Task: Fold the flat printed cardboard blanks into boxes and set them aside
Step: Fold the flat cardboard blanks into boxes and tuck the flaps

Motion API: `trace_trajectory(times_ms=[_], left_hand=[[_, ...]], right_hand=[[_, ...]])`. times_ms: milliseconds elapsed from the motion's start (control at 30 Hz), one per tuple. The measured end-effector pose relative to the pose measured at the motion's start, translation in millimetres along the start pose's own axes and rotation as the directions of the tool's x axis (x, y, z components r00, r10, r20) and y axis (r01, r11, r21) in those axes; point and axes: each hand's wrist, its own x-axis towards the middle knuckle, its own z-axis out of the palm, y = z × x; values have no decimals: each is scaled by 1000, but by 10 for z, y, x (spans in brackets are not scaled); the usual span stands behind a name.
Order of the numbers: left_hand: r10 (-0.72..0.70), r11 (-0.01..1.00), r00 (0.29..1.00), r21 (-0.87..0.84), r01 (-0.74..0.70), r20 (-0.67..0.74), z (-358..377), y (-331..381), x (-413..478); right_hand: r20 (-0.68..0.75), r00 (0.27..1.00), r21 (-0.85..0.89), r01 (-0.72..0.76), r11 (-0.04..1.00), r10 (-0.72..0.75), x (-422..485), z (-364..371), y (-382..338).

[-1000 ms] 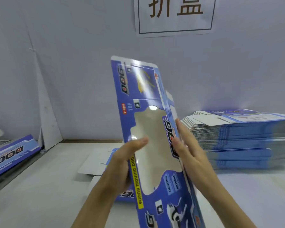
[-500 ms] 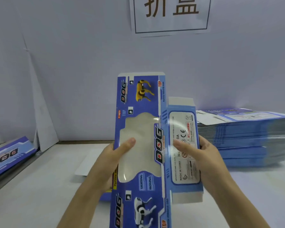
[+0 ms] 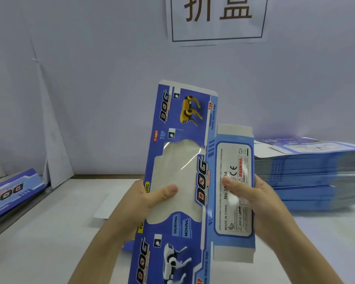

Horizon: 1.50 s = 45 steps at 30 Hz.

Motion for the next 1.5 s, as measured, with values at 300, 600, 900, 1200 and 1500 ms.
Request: trace_trajectory(times_ms=[300,600,900,1200,1500], left_hand=[[11,1000,1000,-17,-11,-7,18,-5,10],[54,998,999,-42,-54,-5,42,-8,18],[31,998,1000,-51,-31,-2,24,-9,18],[-146,977,986,-144,156,76,-308,47,18],[4,998,995,-66,3,98,-162,43,66]], right_hand=[[-36,997,-37,61,997,-62,-27,38,-7],[-43,995,-93,85,992,-89,-57,42,-59],[-51,991,-83,123,989,-127,-68,32,-99],[47,933,-531,326,782,-357,-71,30,-71],[480,876,-529,338,778,-54,-22,-74,126]])
